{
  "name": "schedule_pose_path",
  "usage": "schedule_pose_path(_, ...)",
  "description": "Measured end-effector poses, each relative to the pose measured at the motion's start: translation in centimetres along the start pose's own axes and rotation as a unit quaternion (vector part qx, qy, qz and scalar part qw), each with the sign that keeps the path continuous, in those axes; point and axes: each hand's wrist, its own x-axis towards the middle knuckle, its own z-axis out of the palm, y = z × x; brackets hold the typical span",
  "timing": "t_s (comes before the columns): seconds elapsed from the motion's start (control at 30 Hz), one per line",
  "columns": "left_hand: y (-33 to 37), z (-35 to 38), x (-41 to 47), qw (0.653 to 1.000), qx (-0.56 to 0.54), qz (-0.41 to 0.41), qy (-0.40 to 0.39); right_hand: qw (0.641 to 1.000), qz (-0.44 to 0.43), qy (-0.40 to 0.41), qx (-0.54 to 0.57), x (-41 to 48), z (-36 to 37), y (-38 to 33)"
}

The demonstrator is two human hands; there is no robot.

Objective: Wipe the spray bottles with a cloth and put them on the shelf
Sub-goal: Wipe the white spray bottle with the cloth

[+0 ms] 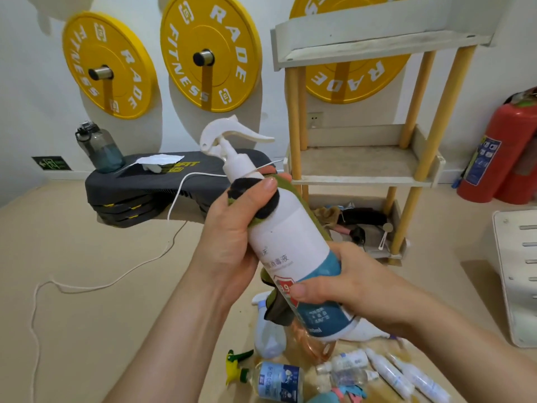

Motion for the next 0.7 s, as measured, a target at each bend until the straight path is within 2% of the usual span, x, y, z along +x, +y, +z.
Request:
schedule_pose_path(0.1, -1.1, 0.2, -0.3, 0.996, 0.07, -0.005, 0.06, 0.987, -0.022, 0.131, -0.096, 0.4, 1.2, 0.4)
schedule_pose_path(0.2, -2.5, 1.0, -1.2, 0.987, 0.131, -0.021, 0.085, 0.945, -0.052, 0.247, -0.208, 0.8, 1.7, 0.7)
schedule_pose_path(0.27, -3.1, 1.3, -1.7, 0.986, 0.145, -0.029, 0.075, 0.933, -0.049, 0.274, -0.227, 0.9, 1.3, 0.4)
schedule_pose_path(0.33, -3.8, 1.4, -2.1, 0.98, 0.182, -0.036, 0.068, 0.924, -0.088, 0.274, -0.252, 1.1, 0.7, 0.4)
schedule_pose_path(0.4, -5.0, 1.6, -2.6, 0.98, 0.18, -0.046, 0.069, 0.908, -0.119, 0.258, -0.307, 1.2, 0.4, 0.6)
schedule_pose_path(0.47, -5.6, 1.7, -3.0, 0.982, 0.151, -0.048, 0.098, 0.926, -0.123, 0.206, -0.293, 1.0, 0.4, 0.6)
schedule_pose_path(0.53, -5.2, 1.4, -2.7, 0.985, 0.12, -0.049, 0.117, 0.967, -0.106, 0.121, -0.196, 0.8, -0.3, 0.1)
schedule_pose_path(0.6, -4.3, 0.6, -2.0, 0.991, 0.085, -0.06, 0.089, 0.992, -0.058, 0.047, -0.098, 0.6, -1.6, -0.2)
schedule_pose_path(0.7, -3.0, 0.0, -1.5, 0.993, 0.108, -0.047, 0.021, 0.997, -0.025, -0.069, 0.037, 0.6, -2.6, 0.1)
